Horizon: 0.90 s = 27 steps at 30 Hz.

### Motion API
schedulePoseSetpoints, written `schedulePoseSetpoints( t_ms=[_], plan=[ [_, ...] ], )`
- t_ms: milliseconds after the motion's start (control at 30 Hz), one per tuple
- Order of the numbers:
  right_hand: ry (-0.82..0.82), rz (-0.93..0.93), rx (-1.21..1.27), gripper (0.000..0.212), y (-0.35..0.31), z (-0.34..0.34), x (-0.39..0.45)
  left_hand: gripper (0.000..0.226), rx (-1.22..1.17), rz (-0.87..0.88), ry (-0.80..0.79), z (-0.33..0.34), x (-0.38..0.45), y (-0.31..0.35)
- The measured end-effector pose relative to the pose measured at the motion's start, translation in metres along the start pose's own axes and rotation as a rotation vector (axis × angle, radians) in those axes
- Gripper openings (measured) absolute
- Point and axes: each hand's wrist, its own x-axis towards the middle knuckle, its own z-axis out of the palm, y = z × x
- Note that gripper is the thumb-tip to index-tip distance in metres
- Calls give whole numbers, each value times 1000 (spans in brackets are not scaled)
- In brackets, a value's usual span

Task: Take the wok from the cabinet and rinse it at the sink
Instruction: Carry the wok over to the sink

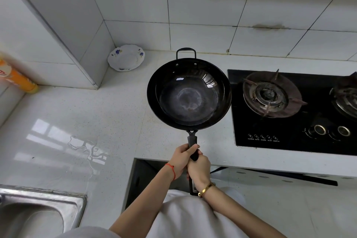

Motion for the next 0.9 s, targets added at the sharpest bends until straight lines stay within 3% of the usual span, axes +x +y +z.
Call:
schedulePoseSetpoints(
  t_ms=[467,900],
  plan=[
    [-222,-251,-120,5,-16,-33,-3,22,-139,196,171,16,-15,-1],
    [-653,-440,-347,6,4,-68,-28,29,-381,340,573,57,-75,-49]
  ],
)
